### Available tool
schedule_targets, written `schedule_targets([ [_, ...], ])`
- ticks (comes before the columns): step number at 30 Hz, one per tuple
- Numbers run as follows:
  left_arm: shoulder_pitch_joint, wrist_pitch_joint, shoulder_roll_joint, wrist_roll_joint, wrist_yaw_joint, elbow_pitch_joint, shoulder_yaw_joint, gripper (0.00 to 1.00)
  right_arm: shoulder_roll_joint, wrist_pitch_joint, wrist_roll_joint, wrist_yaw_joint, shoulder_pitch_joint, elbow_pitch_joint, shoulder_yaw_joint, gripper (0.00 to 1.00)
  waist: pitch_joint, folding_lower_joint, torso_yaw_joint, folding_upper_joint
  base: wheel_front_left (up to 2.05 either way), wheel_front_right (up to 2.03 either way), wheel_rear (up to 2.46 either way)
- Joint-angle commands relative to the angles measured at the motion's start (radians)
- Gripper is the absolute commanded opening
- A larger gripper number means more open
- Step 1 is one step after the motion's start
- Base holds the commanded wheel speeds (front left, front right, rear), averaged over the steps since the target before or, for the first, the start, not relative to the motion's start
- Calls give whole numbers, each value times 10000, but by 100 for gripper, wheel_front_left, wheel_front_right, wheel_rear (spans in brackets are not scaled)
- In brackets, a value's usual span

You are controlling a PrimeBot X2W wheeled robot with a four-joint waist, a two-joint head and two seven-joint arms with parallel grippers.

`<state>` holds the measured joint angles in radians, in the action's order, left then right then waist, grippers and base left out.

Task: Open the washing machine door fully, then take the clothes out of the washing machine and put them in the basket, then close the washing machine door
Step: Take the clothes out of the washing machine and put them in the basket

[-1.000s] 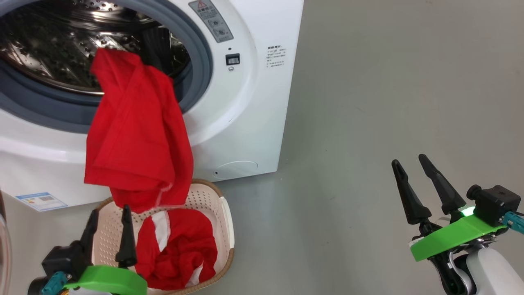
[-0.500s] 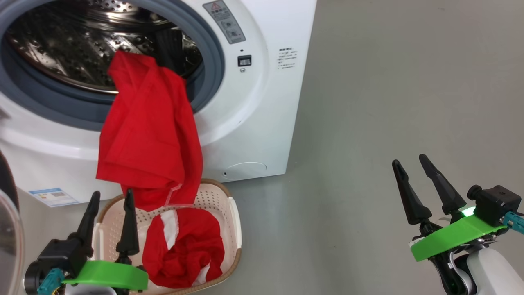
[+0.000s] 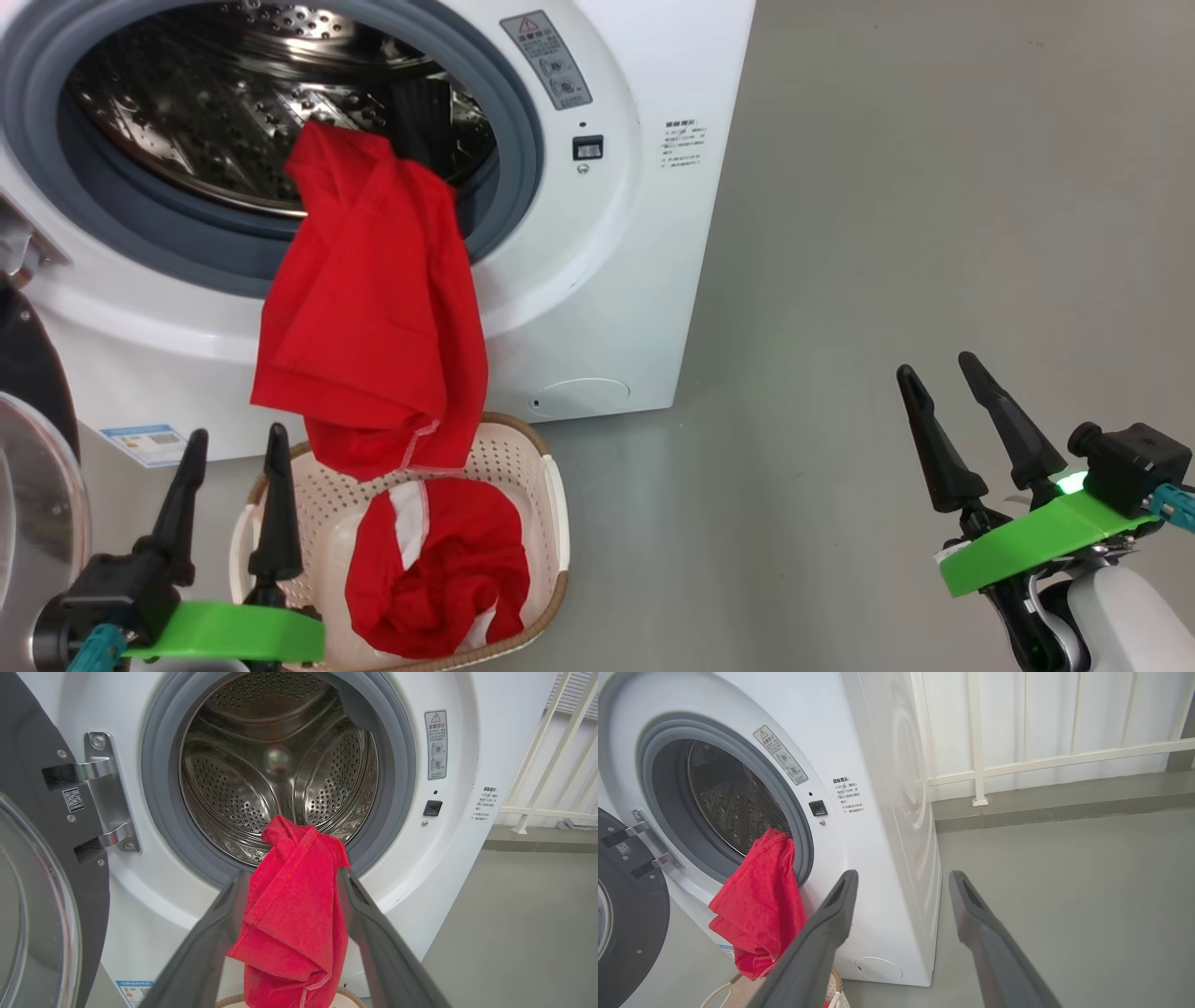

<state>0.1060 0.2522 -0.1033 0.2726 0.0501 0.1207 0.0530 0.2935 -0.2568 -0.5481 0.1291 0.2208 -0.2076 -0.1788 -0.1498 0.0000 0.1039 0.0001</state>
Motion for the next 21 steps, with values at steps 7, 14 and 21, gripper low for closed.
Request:
schedule_targets([
  [7,71,95,-122,-136,58,-514,-470,100,157,-49,71,16,-217,373,-89,100,-32,0,-61,-1,0,0,0],
  [14,93,95,-93,-117,46,-496,-519,100,152,-49,87,16,-175,392,-62,100,-116,0,-54,-1,0,0,0],
  [21,137,33,-65,-70,51,-234,-434,100,153,-49,85,16,-138,394,-77,100,-177,0,-29,-1,0,0,0],
])
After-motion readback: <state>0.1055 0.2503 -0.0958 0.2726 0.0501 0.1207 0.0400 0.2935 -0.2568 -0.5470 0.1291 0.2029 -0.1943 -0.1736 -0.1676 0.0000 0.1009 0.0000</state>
